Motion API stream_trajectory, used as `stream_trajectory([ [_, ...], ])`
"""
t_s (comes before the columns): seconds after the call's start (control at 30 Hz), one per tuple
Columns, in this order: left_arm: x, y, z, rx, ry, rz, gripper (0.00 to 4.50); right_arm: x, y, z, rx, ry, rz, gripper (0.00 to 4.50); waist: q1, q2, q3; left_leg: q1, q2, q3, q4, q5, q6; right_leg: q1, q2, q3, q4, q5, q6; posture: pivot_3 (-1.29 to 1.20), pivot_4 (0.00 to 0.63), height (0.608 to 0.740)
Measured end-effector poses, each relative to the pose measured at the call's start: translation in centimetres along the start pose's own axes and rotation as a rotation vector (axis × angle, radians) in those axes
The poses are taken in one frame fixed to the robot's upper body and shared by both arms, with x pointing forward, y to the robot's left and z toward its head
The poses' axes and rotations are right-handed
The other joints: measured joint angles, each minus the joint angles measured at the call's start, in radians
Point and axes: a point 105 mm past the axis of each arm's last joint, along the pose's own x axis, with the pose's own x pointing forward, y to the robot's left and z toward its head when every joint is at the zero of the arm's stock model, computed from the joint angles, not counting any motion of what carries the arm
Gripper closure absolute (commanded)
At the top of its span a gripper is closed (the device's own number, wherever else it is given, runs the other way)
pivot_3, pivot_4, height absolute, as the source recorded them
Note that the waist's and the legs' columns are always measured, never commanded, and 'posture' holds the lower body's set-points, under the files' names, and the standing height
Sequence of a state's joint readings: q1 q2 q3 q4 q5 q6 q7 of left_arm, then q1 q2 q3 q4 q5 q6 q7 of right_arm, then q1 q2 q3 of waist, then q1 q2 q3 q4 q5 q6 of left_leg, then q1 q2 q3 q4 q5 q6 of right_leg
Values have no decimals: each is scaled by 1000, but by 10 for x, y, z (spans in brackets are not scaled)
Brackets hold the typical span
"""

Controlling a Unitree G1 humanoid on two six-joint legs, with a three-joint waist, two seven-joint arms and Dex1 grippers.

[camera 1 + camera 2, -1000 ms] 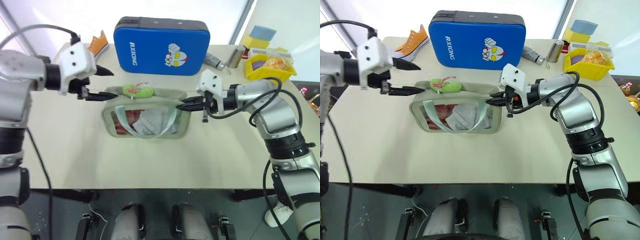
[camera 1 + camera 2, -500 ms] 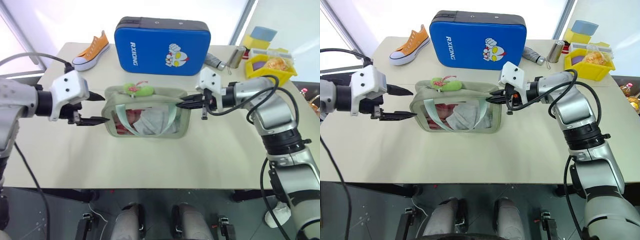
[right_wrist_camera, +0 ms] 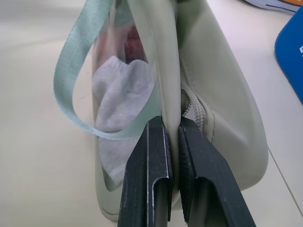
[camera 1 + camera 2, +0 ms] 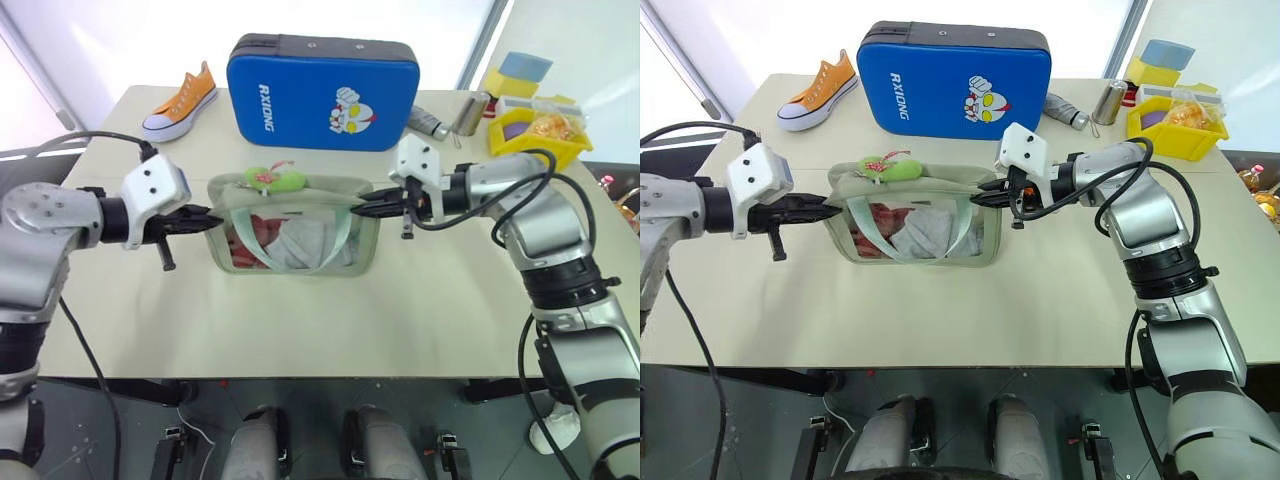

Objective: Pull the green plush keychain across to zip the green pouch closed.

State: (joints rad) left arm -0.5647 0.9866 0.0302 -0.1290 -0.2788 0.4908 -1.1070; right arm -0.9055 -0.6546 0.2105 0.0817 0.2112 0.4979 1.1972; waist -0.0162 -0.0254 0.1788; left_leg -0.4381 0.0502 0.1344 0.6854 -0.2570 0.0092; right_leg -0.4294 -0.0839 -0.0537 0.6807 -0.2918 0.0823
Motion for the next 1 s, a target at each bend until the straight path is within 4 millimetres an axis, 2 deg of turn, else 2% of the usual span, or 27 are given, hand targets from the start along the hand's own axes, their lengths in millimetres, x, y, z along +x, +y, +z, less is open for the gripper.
stream_trajectory([
  [0.03,1,1,0,-2,-2,4,4459,0,0,0,3,3,-1,4500,1,0,0,0,0,0,0,0,0,0,0,0,0,0,0,0,150,740],
  [0.13,4,4,2,-9,-14,11,4500,-3,3,1,16,13,9,3428,3,0,0,0,0,0,0,0,0,0,0,0,0,0,0,0,150,740],
  [0.27,5,3,3,-7,-18,-5,4500,-11,7,2,19,33,43,1515,4,0,0,0,0,0,0,0,0,0,-1,0,0,0,0,0,150,740],
  [0.37,5,2,3,-7,-20,-10,4500,-16,0,12,9,27,26,1515,3,0,0,0,0,0,0,0,0,0,0,0,0,0,0,0,150,740],
  [0.47,6,2,4,-7,-24,-13,4500,-15,-10,46,-34,-73,-6,1515,-3,0,0,0,1,0,0,0,0,-1,0,0,0,0,0,0,150,740],
  [0.57,6,1,4,-6,-27,-14,4500,2,-4,70,-56,-172,11,1515,-1,0,0,0,1,0,-1,0,0,-1,1,0,0,0,0,0,150,740],
  [0.67,7,1,5,-3,-29,-17,4500,25,4,75,-64,-198,36,1515,0,0,0,-1,0,0,0,0,0,-1,0,0,0,0,0,0,150,740],
  [0.77,7,1,5,-3,-31,-18,4500,45,3,71,-63,-199,43,1515,2,0,0,-1,0,0,0,0,0,-1,0,0,0,0,0,0,150,740],
  [0.9,7,1,5,-2,-32,-18,4500,55,-6,65,-71,-176,13,1515,2,0,0,-1,0,0,0,0,0,-1,0,0,0,0,0,0,150,740],
  [1.0,7,1,6,-2,-32,-16,4500,55,-7,66,-75,-183,13,2316,1,0,0,-1,0,0,0,0,0,-1,0,0,0,0,0,0,150,740],
])
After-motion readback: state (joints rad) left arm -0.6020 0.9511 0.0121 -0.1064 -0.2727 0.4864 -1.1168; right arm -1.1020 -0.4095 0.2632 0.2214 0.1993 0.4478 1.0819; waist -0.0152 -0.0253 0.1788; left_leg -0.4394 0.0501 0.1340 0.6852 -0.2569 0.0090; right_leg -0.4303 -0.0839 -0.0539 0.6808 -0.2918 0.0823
